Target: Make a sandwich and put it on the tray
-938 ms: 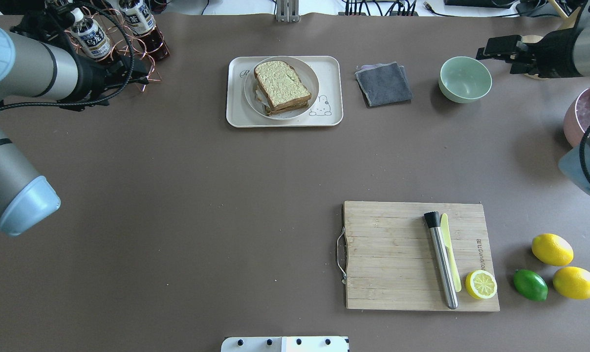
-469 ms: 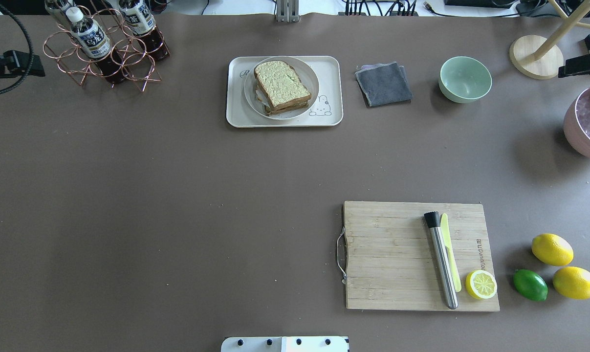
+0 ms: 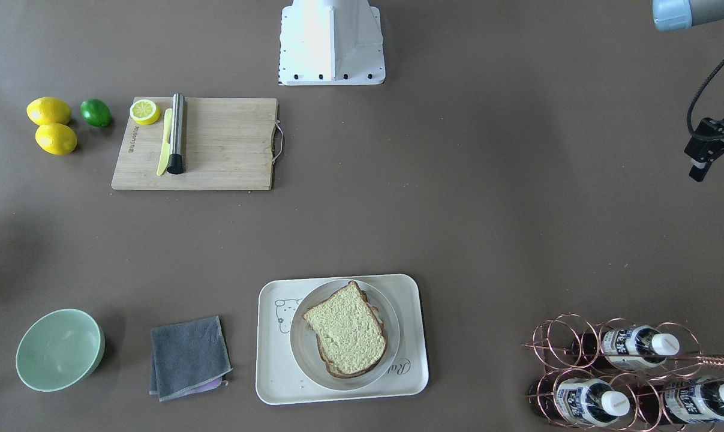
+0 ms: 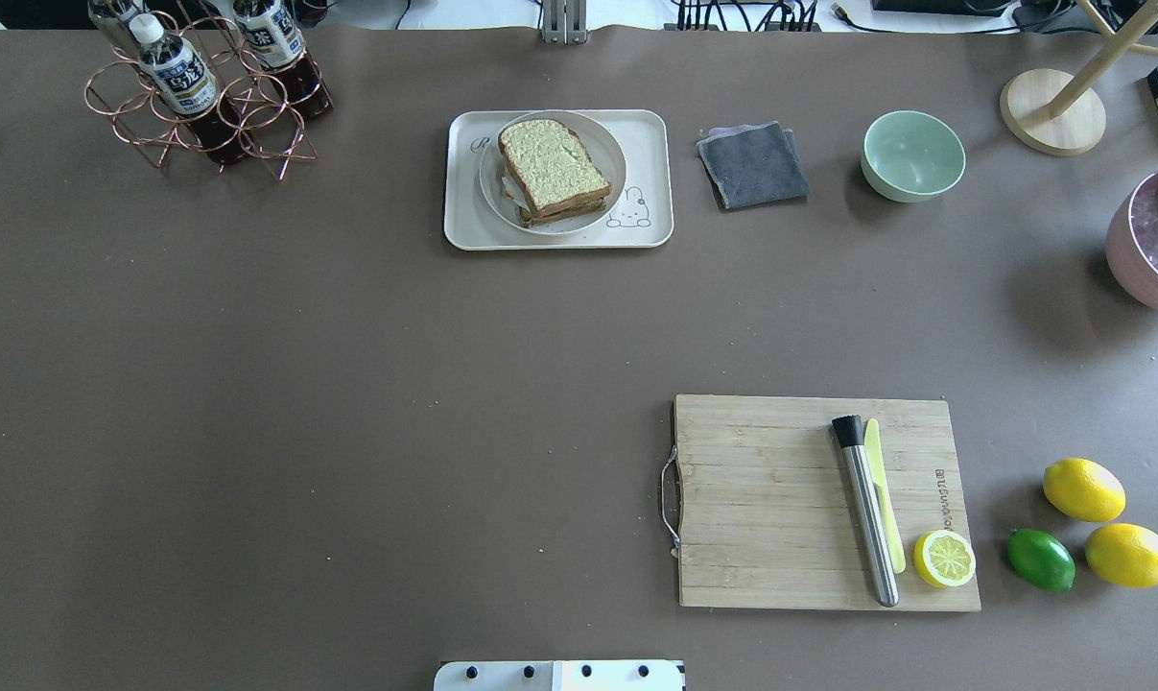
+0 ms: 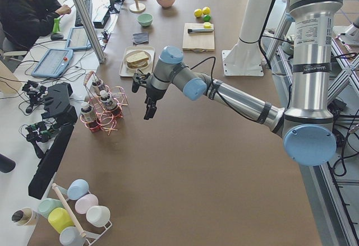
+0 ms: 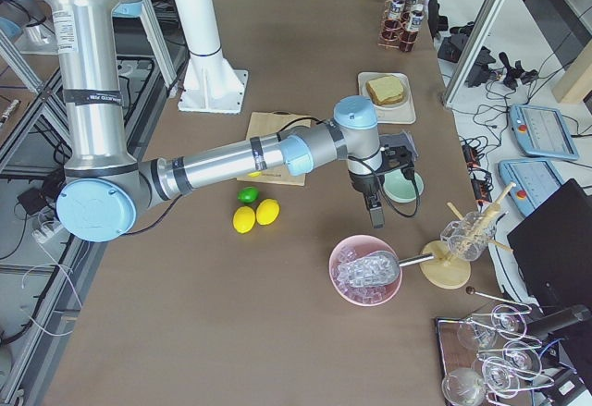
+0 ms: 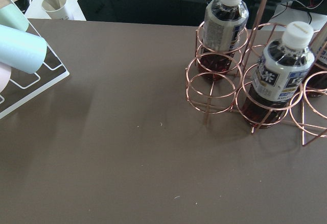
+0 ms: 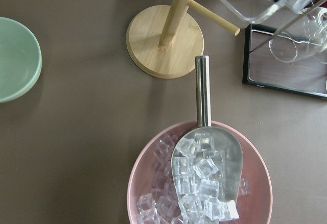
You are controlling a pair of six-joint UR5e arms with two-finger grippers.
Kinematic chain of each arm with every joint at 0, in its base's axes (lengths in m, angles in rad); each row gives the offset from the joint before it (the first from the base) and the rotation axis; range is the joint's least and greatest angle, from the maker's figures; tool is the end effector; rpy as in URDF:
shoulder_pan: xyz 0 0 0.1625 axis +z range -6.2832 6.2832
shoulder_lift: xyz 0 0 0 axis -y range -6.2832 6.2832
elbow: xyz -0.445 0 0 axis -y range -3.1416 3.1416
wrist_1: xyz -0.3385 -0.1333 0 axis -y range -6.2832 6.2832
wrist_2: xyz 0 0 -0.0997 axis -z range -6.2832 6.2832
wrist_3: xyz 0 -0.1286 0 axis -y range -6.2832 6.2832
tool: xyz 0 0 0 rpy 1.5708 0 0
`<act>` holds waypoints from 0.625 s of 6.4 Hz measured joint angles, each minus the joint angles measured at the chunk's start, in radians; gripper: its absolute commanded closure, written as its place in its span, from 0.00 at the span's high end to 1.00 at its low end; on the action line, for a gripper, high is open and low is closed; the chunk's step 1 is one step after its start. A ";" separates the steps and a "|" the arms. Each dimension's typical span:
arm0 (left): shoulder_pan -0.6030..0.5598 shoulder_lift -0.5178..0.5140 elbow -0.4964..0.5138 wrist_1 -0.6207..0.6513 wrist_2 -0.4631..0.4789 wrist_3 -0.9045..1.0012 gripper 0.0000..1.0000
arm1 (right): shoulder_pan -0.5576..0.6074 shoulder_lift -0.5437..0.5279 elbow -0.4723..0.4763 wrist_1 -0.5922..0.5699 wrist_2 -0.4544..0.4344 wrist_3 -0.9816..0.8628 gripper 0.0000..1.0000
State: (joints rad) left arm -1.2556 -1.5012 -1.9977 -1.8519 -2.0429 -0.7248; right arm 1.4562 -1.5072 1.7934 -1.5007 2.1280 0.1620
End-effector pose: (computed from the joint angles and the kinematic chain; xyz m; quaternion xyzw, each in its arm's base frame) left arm 0.0636 -0.4363 0.5206 0.1544 0.3443 -0.1159 0.9188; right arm 0.0095 -0.4888 0.5786 0.1314 -0.2916 -0.0263 0.9471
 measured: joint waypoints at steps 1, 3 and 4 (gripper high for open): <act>-0.044 0.041 0.018 0.001 -0.109 0.049 0.98 | 0.046 0.001 -0.002 -0.112 0.053 -0.108 0.99; -0.131 0.151 0.038 0.002 -0.198 0.211 0.98 | 0.102 -0.012 -0.010 -0.266 0.122 -0.235 0.99; -0.189 0.192 0.056 0.006 -0.226 0.307 0.98 | 0.123 -0.029 -0.028 -0.286 0.146 -0.267 0.99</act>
State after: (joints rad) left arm -1.4444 -1.3090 -1.9412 -1.8458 -2.2685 -0.4181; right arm 1.5787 -1.5360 1.7658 -1.7867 2.2741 -0.1052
